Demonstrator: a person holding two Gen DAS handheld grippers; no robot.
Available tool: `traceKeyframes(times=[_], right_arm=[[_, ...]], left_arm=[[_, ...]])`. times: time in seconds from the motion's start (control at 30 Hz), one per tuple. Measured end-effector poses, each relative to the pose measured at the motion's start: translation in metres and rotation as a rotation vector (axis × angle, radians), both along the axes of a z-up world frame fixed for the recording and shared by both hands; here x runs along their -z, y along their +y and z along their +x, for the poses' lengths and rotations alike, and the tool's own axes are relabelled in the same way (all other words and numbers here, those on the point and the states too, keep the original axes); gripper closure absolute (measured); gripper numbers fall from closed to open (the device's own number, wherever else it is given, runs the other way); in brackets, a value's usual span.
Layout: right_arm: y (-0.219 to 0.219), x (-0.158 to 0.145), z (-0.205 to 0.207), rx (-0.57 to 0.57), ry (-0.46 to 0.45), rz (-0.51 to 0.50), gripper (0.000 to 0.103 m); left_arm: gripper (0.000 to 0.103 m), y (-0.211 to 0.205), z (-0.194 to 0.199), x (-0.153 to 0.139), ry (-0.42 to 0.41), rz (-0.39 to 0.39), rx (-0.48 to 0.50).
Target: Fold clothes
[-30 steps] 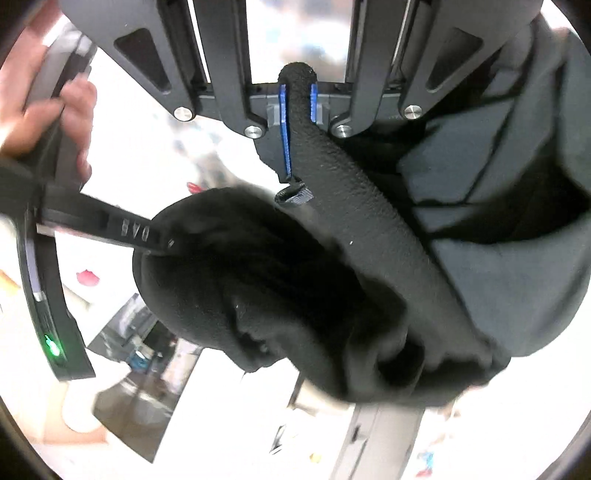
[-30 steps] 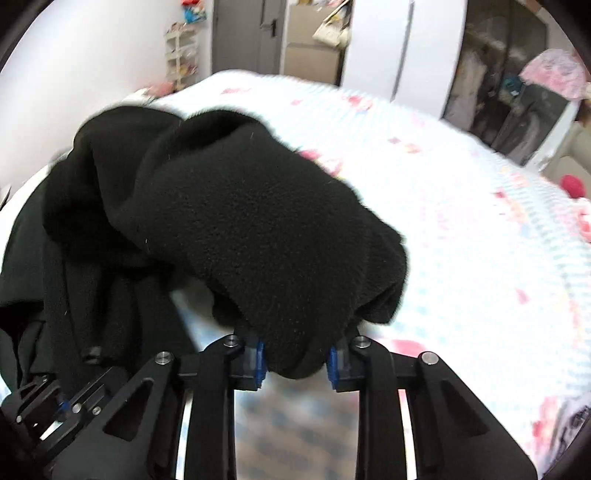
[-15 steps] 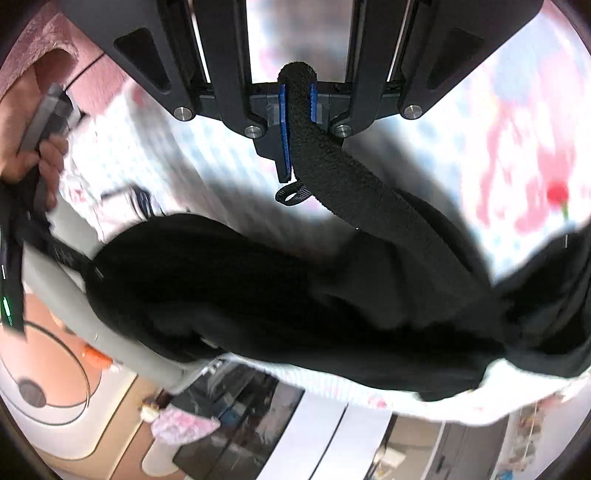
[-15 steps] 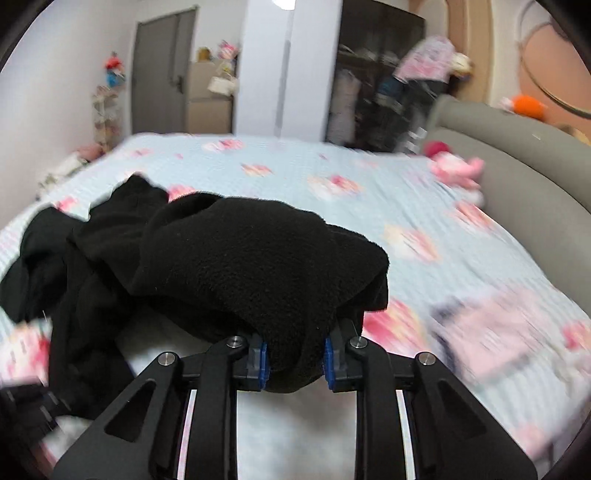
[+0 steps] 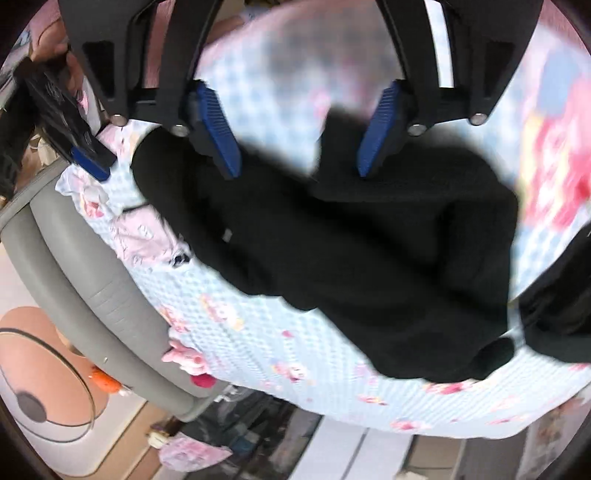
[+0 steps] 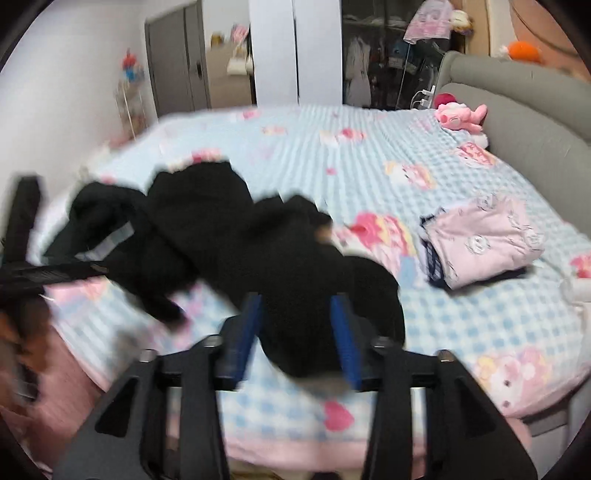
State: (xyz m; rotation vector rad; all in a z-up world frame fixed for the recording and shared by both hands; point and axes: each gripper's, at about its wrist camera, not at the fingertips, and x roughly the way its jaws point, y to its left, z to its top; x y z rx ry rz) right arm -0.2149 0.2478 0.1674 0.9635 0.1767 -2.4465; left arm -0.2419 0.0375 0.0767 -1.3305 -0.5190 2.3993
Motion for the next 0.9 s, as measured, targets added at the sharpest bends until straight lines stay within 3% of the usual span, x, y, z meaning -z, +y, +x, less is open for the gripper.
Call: traceKeyframes(times=[0.03,0.1,0.17,0.2,0.23,0.3,0.4,0.57,0.7,0.77,0.8,0.83,0.9], right_arm=[[-0.006,0.003,-0.005,-0.013,0.000,0.010,0.038],[-0.017,0.009,-0.015,-0.040,-0.001,0.030,0.036],[-0.035,0.023,-0.033,-0.055,-0.066,0.065,0.032],[-0.040,0.035,-0.044,-0.044,-0.089,0.064,0.030],[-0.045,0.047,-0.055,-0.033,-0.111,0.063,0.036],[-0.045,0.067,-0.074,0.022,-0.196,0.054,0.062],[-0.030,0.061,-0.074,0.068,-0.216,-0.018,0.070],[0.002,0.042,-0.070,0.221,-0.148,0.026,0.075],[0.019,0.033,-0.077,0.325,-0.128,0.061,0.076],[0.026,0.009,-0.071,0.317,-0.059,-0.032,0.074],[0.029,-0.003,-0.067,0.313,-0.025,-0.079,0.069],[0.024,-0.008,-0.069,0.275,-0.027,-0.106,0.058],[0.016,-0.019,-0.072,0.196,-0.032,-0.159,0.043]], left_arm=[[0.028,0.004,-0.012,0.005,-0.016,0.005,0.005],[0.028,0.012,-0.036,0.015,-0.049,0.016,0.014],[0.030,0.024,-0.063,0.030,-0.120,0.006,-0.034],[0.047,0.025,-0.068,0.039,-0.167,-0.003,-0.075],[0.073,0.022,-0.066,0.047,-0.199,-0.010,-0.100],[0.090,0.008,-0.045,0.055,-0.210,-0.017,-0.103],[0.094,0.014,-0.020,0.050,-0.146,-0.096,-0.071],[0.103,0.007,0.030,0.074,-0.231,-0.136,-0.091],[0.103,0.004,0.067,0.098,-0.323,-0.019,-0.073],[0.100,0.001,0.073,0.083,-0.282,0.082,-0.068],[0.089,0.003,0.069,0.070,-0.252,0.094,-0.063],[0.055,0.006,0.061,0.057,-0.226,0.094,-0.059],[0.020,0.012,0.045,0.033,-0.175,0.109,-0.049]])
